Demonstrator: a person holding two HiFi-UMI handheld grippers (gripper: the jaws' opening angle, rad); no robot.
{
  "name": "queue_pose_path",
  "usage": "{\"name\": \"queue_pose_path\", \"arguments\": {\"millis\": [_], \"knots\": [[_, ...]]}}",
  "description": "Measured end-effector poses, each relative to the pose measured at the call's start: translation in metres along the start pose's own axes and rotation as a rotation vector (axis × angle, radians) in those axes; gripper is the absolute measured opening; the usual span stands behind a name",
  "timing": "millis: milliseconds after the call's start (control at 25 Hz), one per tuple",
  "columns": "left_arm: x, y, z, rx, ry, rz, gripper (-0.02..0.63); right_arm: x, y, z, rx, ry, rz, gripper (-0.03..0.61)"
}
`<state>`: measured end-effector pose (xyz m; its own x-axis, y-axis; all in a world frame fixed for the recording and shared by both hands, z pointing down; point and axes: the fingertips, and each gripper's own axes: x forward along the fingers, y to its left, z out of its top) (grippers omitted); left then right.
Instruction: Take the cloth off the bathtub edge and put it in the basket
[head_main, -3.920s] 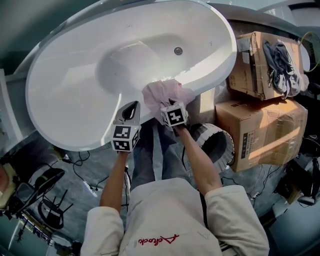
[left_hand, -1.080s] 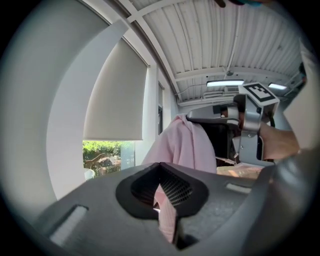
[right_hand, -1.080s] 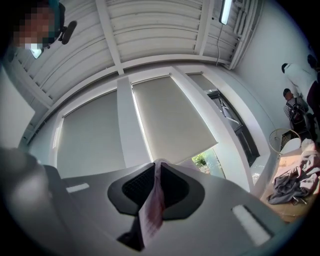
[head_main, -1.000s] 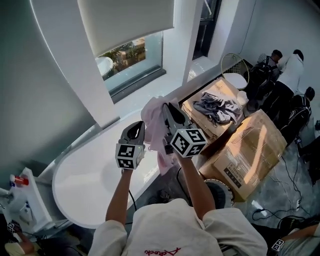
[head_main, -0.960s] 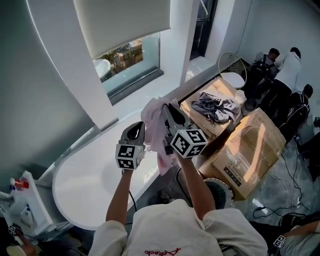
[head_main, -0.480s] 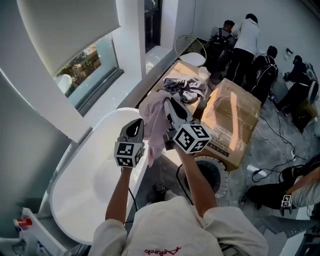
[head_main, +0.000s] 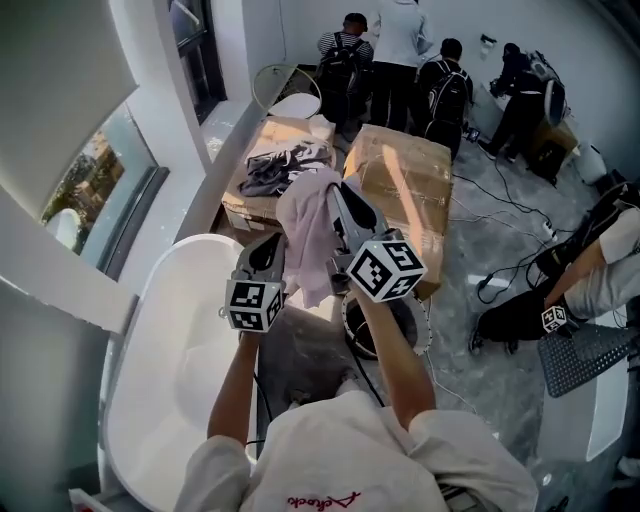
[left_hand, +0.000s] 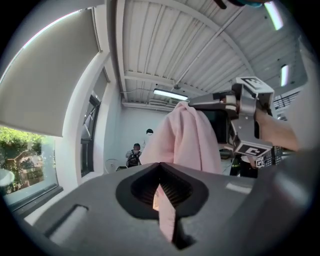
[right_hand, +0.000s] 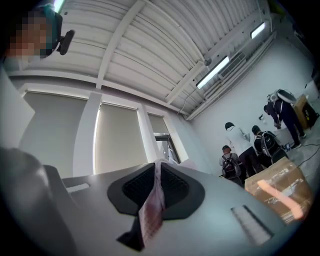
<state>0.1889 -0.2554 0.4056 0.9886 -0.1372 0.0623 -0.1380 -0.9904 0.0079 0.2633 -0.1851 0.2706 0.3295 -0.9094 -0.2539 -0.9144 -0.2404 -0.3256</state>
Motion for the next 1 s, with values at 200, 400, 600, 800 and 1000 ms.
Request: {"name": "queue_pose_path", "arguments": {"millis": [200, 400, 600, 800, 1000], "knots": [[0.042, -0.059, 0.012, 0.014, -0.016, -0.106, 0.004, -0.044, -0.048, 0.042, -0.04, -0.051, -0.089, 0.046], [0.077, -0.124, 0.015, 0.015, -0.023, -0.175, 0.003, -0.092, -0.088, 0.077, -0.063, -0.084, -0.139, 0.046], [0.1, -0.185, 0.011, 0.025, -0.016, -0.24, 0.005, -0.136, -0.122, 0.093, -0.077, -0.086, -0.182, 0.046], [0.114, -0.23, 0.019, 0.022, -0.025, -0.27, 0.003, -0.171, -0.153, 0.106, -0.075, -0.076, -0.222, 0.046], [0.125, -0.266, 0.01, 0.014, -0.012, -0.299, 0.003, -0.202, -0.177, 0.105, -0.074, -0.062, -0.258, 0.046]]}}
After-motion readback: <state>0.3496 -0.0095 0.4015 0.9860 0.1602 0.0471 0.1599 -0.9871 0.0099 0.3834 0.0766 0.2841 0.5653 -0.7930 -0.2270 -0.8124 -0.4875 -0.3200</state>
